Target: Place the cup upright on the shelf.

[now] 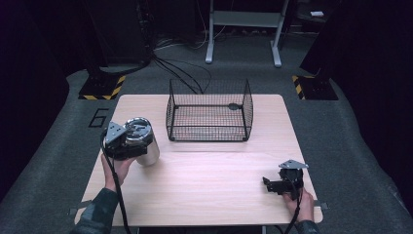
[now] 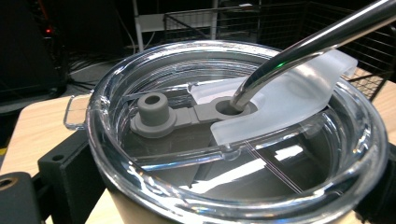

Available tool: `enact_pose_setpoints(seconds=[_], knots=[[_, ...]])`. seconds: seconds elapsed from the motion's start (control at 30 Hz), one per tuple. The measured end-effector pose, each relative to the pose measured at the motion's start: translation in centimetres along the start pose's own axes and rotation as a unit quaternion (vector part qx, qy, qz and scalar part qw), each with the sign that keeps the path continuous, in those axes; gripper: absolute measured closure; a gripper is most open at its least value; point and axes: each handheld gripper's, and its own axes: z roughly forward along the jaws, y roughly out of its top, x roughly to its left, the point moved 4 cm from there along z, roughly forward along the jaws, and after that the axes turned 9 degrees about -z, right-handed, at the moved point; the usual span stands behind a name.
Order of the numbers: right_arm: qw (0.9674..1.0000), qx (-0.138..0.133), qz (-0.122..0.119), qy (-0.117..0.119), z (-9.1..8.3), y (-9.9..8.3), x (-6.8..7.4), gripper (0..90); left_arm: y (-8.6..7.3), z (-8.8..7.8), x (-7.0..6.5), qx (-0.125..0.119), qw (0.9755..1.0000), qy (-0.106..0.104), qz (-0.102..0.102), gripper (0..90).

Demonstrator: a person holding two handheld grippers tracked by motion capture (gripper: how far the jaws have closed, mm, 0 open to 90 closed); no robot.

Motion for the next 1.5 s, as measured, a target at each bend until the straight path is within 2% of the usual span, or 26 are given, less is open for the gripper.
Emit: enact_pose_setpoints(seconds=[0.5, 0.7, 0.73, 1.07, 1.5], knots=[[1.0, 0.0, 0.003, 0.002, 0.0, 0.0, 0.0, 0.0, 1.6, 0.0, -2.8, 0.001, 0.9989, -0.046, 0.01, 3.9], [1.0, 0.0, 0.003, 0.002, 0.0, 0.0, 0.0, 0.0, 2.2, 0.2, -4.1, 0.006, 0.9975, -0.067, 0.021, 3.9], [1.0, 0.0, 0.001, 0.002, 0.0, 0.0, 0.0, 0.0, 2.5, 0.3, -4.6, 0.005, 0.9968, -0.076, 0.022, 3.9], [1.0, 0.0, -0.001, 0.002, 0.0, 0.0, 0.0, 0.0, 3.8, 1.1, -6.3, 0.009, 0.9942, -0.099, 0.042, 3.9], [1.0, 0.0, 0.002, 0.002, 0.0, 0.0, 0.0, 0.0, 5.2, 2.4, -7.7, 0.014, 0.9917, -0.118, 0.048, 3.9]])
